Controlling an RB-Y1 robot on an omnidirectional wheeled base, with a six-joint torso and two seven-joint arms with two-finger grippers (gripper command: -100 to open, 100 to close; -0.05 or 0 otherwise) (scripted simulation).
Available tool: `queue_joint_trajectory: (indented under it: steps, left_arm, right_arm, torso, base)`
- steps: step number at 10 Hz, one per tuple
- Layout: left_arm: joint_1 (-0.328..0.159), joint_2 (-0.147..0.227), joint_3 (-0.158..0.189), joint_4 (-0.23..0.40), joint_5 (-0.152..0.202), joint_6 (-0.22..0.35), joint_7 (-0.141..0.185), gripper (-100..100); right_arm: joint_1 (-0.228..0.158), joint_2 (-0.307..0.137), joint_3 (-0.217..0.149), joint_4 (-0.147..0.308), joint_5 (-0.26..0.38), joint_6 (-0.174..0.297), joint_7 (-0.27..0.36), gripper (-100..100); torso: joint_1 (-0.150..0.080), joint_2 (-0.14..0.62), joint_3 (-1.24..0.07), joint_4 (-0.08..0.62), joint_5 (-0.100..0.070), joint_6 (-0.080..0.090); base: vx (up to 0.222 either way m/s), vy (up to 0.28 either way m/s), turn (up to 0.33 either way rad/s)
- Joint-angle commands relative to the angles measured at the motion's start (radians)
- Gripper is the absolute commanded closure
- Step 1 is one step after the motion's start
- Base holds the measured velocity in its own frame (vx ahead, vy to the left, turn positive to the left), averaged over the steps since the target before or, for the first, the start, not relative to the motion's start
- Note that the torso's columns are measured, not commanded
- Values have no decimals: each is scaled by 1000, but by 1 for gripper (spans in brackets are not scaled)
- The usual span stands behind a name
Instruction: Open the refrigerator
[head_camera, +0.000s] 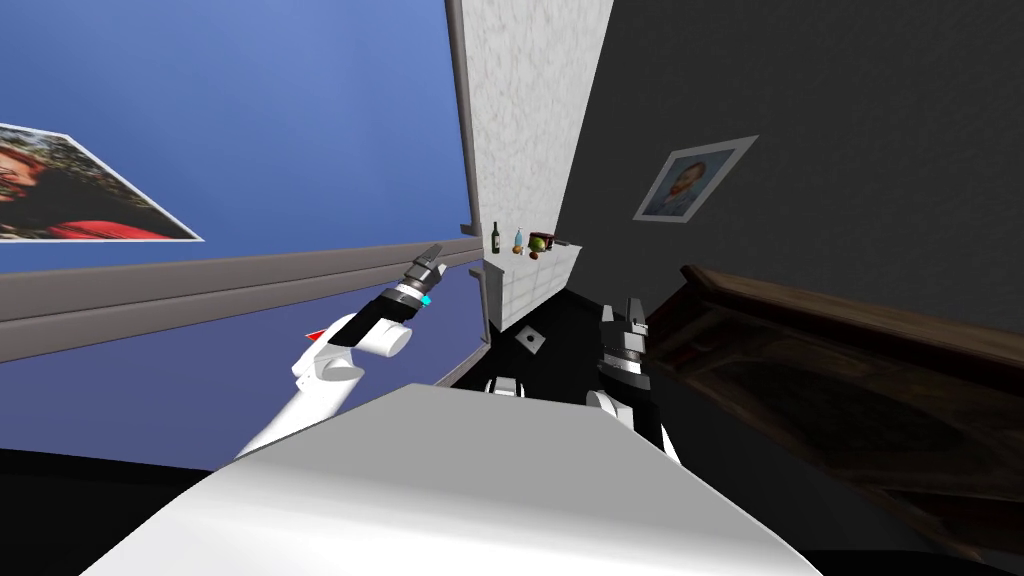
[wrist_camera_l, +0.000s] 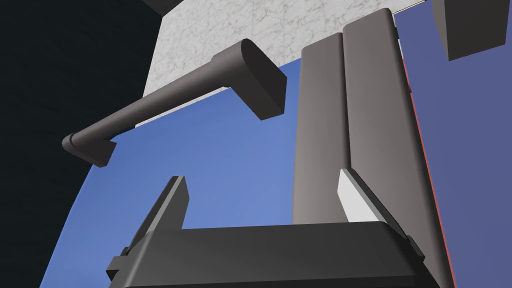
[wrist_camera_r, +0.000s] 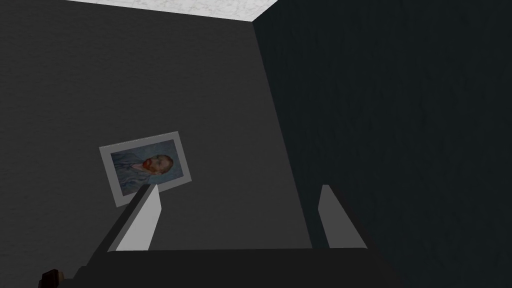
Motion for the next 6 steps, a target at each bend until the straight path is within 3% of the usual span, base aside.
queue_joint_trajectory:
  steps: [1,2,3,4,5,6]
  left_arm:
    - [-24,33,10,1,21,55,4,-100]
    - [-47,64,19,4,39,96,8,-100]
    - [-47,64,19,4,39,102,8,-100]
    - [-70,96,27,8,58,140,12,-100]
    - [-70,96,27,8,58,150,12,-100]
    - [-94,130,36,13,76,187,16,-100]
  right_arm:
    - [0,0,0,0,0,0,0,0]
    - [0,0,0,0,0,0,0,0]
    - [0,0,0,0,0,0,0,0]
    - [0,0,0,0,0,0,0,0]
    - [0,0,0,0,0,0,0,0]
    - [0,0,0,0,0,0,0,0]
  torso:
    - [0,0,0,0,0,0]
    - [0,1,0,0,0,0]
    - [-2,0,0,0,0,0]
    - [-1,0,0,0,0,0]
    - [-1,0,0,0,0,0]
    - [0,0,0,0,0,0]
  base:
    - [25,-48,7]
    - [30,-64,14]
    - [33,-58,9]
    - [37,-64,15]
    - [37,-52,8]
    - [38,-60,14]
